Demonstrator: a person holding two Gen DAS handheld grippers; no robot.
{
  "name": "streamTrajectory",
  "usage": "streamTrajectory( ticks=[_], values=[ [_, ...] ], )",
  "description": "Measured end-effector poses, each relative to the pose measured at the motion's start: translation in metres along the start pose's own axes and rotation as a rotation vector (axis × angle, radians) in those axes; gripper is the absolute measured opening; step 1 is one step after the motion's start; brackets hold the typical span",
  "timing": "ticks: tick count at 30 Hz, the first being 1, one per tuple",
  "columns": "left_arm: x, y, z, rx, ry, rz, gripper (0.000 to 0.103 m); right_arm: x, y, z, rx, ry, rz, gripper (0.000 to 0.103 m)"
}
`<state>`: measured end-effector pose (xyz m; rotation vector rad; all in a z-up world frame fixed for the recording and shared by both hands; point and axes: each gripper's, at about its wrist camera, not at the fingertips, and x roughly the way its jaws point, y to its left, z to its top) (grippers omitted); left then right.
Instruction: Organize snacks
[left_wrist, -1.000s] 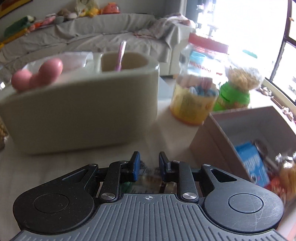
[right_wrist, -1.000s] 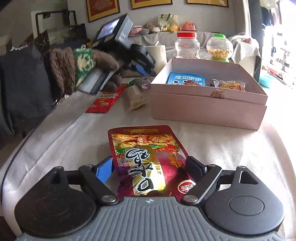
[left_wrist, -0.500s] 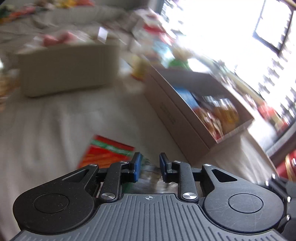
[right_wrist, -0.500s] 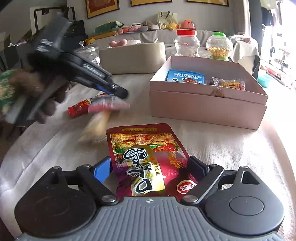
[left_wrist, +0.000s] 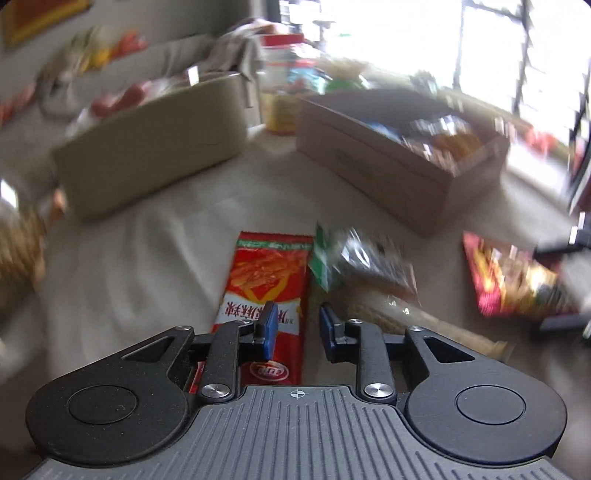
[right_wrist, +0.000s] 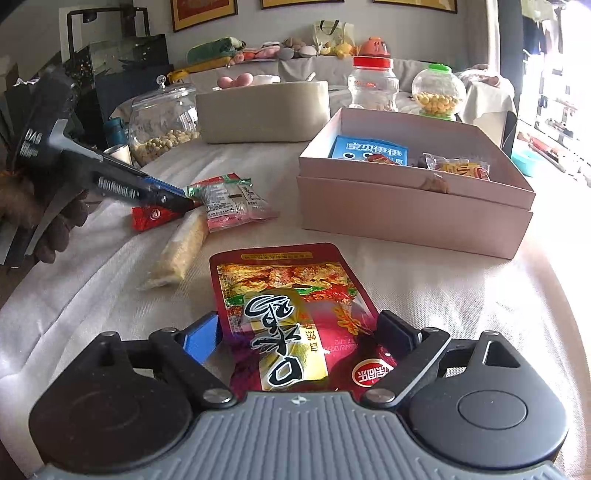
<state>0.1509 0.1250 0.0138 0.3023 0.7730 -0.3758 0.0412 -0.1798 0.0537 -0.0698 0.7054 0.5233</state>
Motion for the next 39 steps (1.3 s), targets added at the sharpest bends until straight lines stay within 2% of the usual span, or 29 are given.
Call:
streamTrajectory(
  ticks=[2, 5, 6, 9, 10, 11, 13, 14, 16, 18, 22, 26, 33, 39],
  values=[
    [0.000, -0.006, 0.001, 0.037, 0.022, -0.011, 0.030, 0.001, 0.001, 0.000, -0.006, 0.003, -0.005, 0.092],
    [-0.004, -0.004, 0.003, 0.038, 0.046, -0.068, 0.033, 0.001, 0.002, 0.000, -0.011, 0.004, -0.007, 0.092],
    [-0.007, -0.004, 0.003, 0.042, 0.045, -0.055, 0.034, 0.001, 0.002, 0.000, -0.011, 0.004, -0.007, 0.092],
    [-0.004, -0.004, 0.005, 0.076, 0.036, 0.096, 0.033, 0.001, 0.002, 0.000, -0.011, 0.004, -0.007, 0.092],
    [-0.001, -0.003, 0.006, 0.085, 0.045, 0.121, 0.031, 0.001, 0.002, 0.000, -0.011, 0.005, -0.007, 0.092],
    [0.002, 0.000, 0.006, 0.076, 0.062, 0.110, 0.030, 0.001, 0.002, 0.000, -0.011, 0.005, -0.008, 0.093],
    [0.004, 0.005, 0.009, 0.047, 0.065, 0.042, 0.025, 0.001, 0.002, 0.000, -0.012, 0.006, -0.009, 0.093],
    [0.005, 0.007, 0.011, 0.029, 0.083, -0.007, 0.029, 0.001, 0.002, 0.000, -0.011, 0.006, -0.010, 0.093],
    [0.008, 0.006, 0.015, 0.035, 0.104, -0.080, 0.057, 0.001, 0.002, 0.000, -0.010, 0.007, -0.011, 0.093],
    [0.011, -0.001, 0.015, 0.082, 0.117, -0.081, 0.064, 0.001, 0.002, 0.000, -0.010, 0.008, -0.012, 0.093],
    [0.013, -0.013, 0.017, 0.160, 0.127, -0.021, 0.063, 0.000, 0.001, 0.000, -0.007, 0.007, -0.009, 0.093],
    [0.017, -0.007, 0.018, 0.167, 0.141, 0.097, 0.060, 0.000, 0.001, -0.001, -0.007, 0.007, -0.009, 0.094],
    [0.025, 0.016, 0.024, 0.024, 0.183, 0.010, 0.060, 0.000, 0.001, 0.000, -0.008, 0.007, -0.011, 0.094],
    [0.027, 0.019, 0.024, 0.018, 0.170, 0.012, 0.066, 0.000, 0.001, -0.001, -0.010, 0.008, -0.011, 0.094]
  ],
)
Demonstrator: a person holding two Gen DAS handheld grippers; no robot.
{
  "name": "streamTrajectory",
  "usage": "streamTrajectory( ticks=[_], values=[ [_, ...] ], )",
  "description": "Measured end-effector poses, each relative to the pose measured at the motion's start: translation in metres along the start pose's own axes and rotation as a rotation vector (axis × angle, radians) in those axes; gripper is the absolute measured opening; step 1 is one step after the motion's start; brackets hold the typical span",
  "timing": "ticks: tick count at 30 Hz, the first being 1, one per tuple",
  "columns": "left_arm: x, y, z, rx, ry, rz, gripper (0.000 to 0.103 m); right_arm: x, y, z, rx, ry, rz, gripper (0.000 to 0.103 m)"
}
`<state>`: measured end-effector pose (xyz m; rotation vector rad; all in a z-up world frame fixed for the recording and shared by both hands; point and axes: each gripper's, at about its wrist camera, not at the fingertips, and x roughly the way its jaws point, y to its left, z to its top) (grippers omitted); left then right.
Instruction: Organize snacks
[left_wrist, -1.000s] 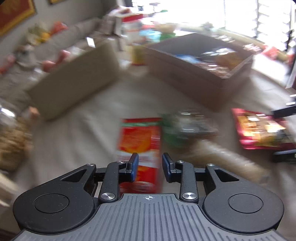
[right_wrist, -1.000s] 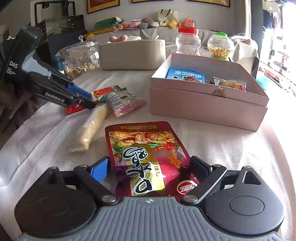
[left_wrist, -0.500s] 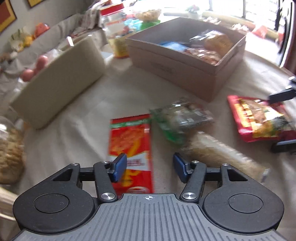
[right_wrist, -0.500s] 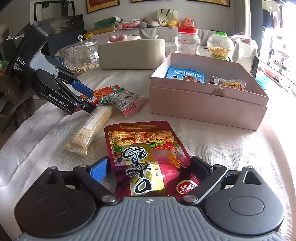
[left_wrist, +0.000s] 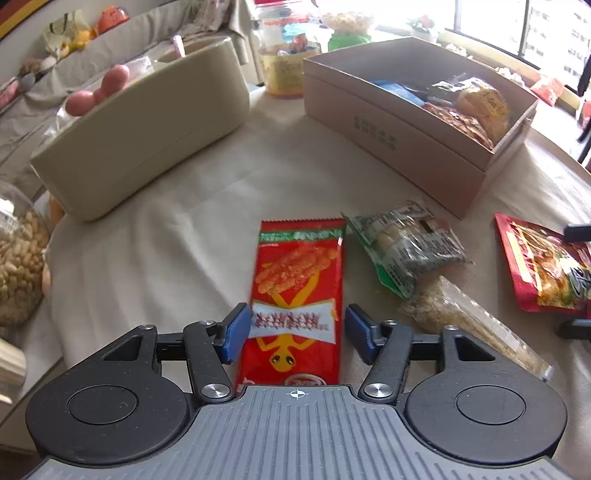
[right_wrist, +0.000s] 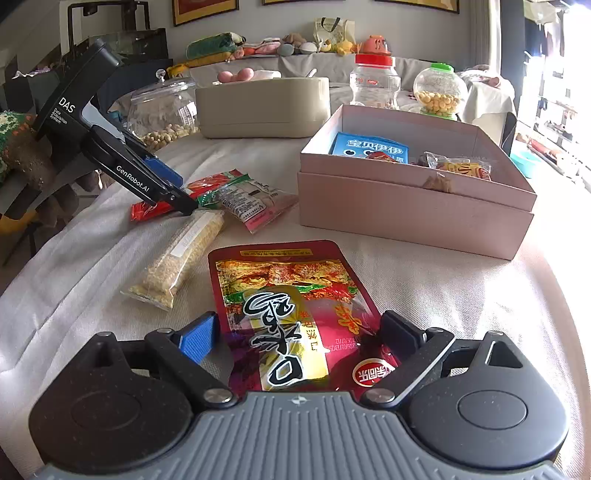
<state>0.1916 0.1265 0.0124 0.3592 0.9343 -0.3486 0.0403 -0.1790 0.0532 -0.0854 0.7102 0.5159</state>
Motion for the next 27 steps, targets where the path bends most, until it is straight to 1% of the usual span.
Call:
streamTrajectory(
  ticks=[2, 4, 5, 7, 9, 11, 14, 16, 20, 21, 23, 24, 25, 27],
  values=[
    [0.006, 0.004, 0.003, -0.027, -0.009, 0.001, 0.066, 0.000, 0.001, 0.000, -0.003, 0.002, 0.000, 0.094],
    [0.009, 0.008, 0.004, -0.048, -0.011, -0.003, 0.075, 0.001, 0.001, 0.000, -0.009, 0.007, 0.002, 0.096],
    [0.011, 0.010, 0.005, -0.057, -0.012, -0.006, 0.078, 0.002, 0.002, 0.000, -0.012, 0.012, 0.006, 0.098],
    [0.015, 0.016, 0.006, -0.083, -0.010, -0.012, 0.088, 0.004, 0.001, 0.001, -0.017, 0.022, 0.021, 0.102],
    [0.018, 0.024, 0.005, -0.128, -0.008, -0.041, 0.089, 0.005, 0.000, 0.003, -0.017, 0.031, 0.031, 0.103],
    [0.019, 0.027, 0.005, -0.133, -0.019, -0.059, 0.090, 0.005, 0.000, 0.003, -0.024, 0.041, 0.039, 0.103],
    [0.018, 0.026, 0.003, -0.138, -0.032, -0.054, 0.090, 0.006, -0.002, 0.005, -0.023, 0.057, 0.050, 0.103],
    [0.016, 0.024, 0.001, -0.167, -0.040, -0.041, 0.090, 0.006, -0.002, 0.006, -0.026, 0.066, 0.052, 0.103],
    [0.014, 0.021, -0.004, -0.198, -0.064, -0.016, 0.090, 0.007, 0.005, 0.006, -0.077, 0.071, 0.025, 0.103],
    [0.013, 0.021, -0.006, -0.206, -0.071, -0.014, 0.089, 0.006, 0.007, 0.007, -0.081, 0.073, 0.016, 0.103],
    [0.006, 0.021, -0.014, -0.230, -0.103, -0.009, 0.077, 0.002, 0.008, 0.010, -0.079, 0.064, 0.006, 0.102],
    [0.001, 0.020, -0.020, -0.244, -0.118, 0.001, 0.064, -0.002, 0.009, 0.014, -0.071, 0.045, 0.001, 0.101],
    [-0.005, 0.019, -0.026, -0.263, -0.123, 0.009, 0.059, -0.006, 0.009, 0.018, -0.062, 0.019, -0.002, 0.101],
    [-0.018, 0.017, -0.041, -0.313, -0.130, -0.001, 0.058, -0.016, 0.012, 0.030, -0.047, -0.047, -0.012, 0.101]
  ],
)
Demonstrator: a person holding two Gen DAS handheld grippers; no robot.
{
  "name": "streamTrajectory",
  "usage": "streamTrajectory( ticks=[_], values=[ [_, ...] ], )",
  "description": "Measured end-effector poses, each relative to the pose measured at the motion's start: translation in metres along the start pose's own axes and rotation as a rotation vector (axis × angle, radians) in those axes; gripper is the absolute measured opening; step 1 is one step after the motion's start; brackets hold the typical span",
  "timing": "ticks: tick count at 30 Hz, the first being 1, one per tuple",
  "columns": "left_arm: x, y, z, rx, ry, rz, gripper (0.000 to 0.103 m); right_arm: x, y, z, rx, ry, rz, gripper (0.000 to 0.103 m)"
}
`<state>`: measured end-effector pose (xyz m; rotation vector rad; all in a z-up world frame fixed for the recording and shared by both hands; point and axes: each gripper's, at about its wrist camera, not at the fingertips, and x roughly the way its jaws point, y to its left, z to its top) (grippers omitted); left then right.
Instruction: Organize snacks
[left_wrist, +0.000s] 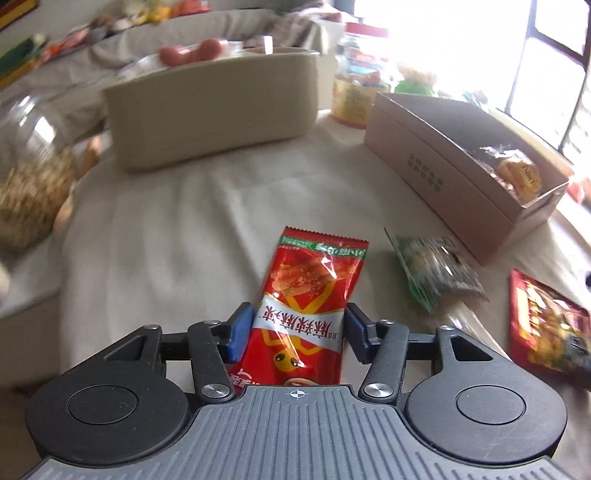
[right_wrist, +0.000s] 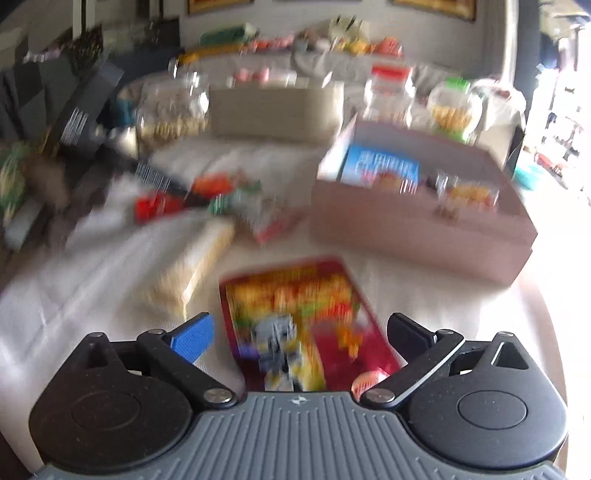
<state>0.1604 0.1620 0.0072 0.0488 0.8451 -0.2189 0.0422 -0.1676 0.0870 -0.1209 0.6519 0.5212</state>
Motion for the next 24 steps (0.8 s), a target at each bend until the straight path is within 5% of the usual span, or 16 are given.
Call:
streamTrajectory(
  ticks=[3, 8, 12, 17, 19, 24],
  values=[
    [-0.025, -0.005, -0.027, -0.025, -0.014, 0.011, 0.057, -0.001, 0.009, 0.021, 0.002, -0.042, 0.019, 0.101],
    [-0.054, -0.014, -0.064, -0.037, -0.043, 0.037, 0.057, 0.042, 0.029, 0.052, 0.146, 0.022, 0.058, 0.097],
    [-0.058, -0.018, -0.075, -0.031, -0.088, 0.057, 0.059, 0.097, 0.048, 0.069, 0.271, 0.119, -0.042, 0.095],
    [-0.059, -0.015, -0.079, -0.036, -0.118, 0.039, 0.060, 0.128, 0.059, 0.072, 0.294, 0.177, -0.152, 0.079],
    [-0.060, -0.014, -0.083, -0.040, -0.133, 0.026, 0.060, 0.126, 0.063, 0.073, 0.230, 0.170, -0.136, 0.055],
    [-0.061, -0.014, -0.087, -0.045, -0.148, 0.019, 0.060, 0.095, 0.069, 0.069, 0.091, 0.127, -0.066, 0.047]
  ],
)
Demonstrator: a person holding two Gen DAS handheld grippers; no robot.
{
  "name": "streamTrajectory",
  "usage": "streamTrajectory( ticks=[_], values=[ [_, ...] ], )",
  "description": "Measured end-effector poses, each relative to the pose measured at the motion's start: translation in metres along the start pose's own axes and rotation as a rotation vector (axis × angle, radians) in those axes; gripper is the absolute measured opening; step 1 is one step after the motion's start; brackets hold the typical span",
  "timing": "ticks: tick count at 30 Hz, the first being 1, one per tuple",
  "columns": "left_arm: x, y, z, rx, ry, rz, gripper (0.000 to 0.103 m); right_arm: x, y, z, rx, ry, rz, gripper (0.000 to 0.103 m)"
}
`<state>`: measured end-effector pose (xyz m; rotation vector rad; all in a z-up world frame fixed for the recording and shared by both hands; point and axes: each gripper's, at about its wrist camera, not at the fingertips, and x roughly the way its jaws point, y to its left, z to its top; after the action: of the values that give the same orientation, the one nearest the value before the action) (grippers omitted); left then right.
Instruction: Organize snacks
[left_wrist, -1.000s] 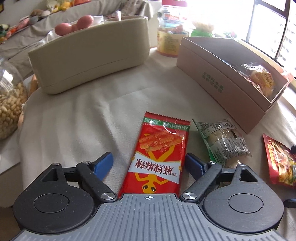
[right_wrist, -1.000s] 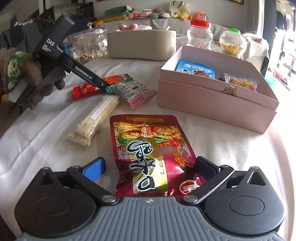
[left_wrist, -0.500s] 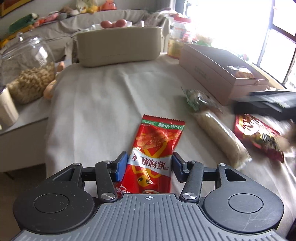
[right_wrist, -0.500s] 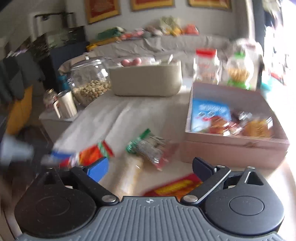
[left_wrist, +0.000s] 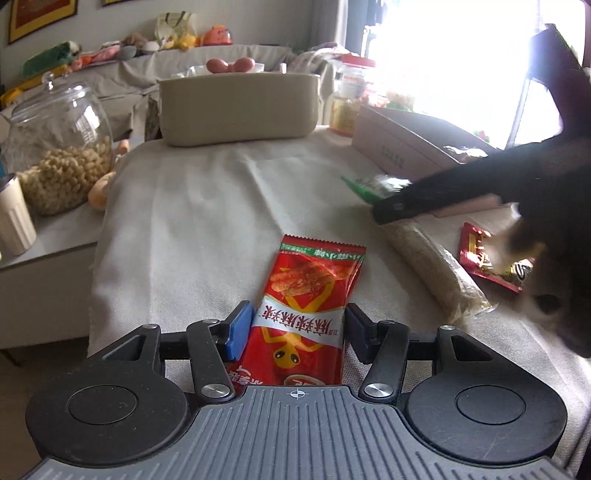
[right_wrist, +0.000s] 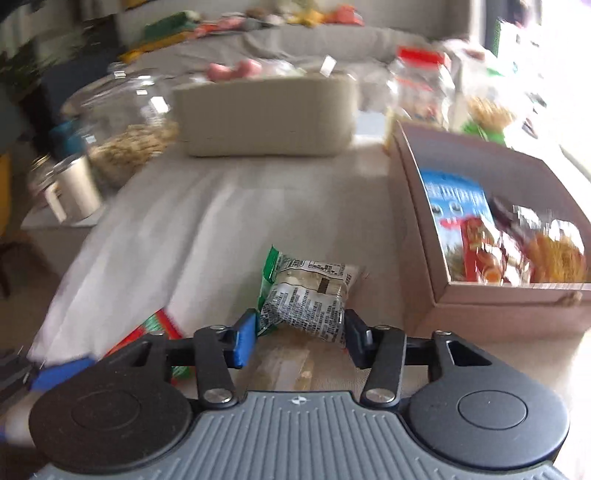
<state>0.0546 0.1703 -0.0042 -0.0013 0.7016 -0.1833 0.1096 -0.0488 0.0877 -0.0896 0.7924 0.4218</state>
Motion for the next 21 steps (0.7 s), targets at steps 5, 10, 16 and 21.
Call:
streamTrajectory(
  ticks=[5, 10, 16, 21],
  values=[
    [-0.005, -0.001, 0.003, -0.030, 0.016, -0.006, 0.055, -0.056, -0.014, -0.017, -0.099, -0.085, 0.076, 0.047],
    [-0.023, -0.022, -0.001, 0.005, 0.041, -0.067, 0.053, -0.101, -0.044, -0.044, -0.117, -0.109, 0.018, 0.047],
    [-0.053, -0.072, 0.000, 0.107, 0.067, -0.165, 0.053, -0.152, -0.099, -0.072, -0.031, -0.163, -0.106, 0.047],
    [-0.070, -0.129, 0.009, 0.234, 0.069, -0.270, 0.053, -0.194, -0.141, -0.090, 0.039, -0.242, -0.184, 0.047]
  ],
)
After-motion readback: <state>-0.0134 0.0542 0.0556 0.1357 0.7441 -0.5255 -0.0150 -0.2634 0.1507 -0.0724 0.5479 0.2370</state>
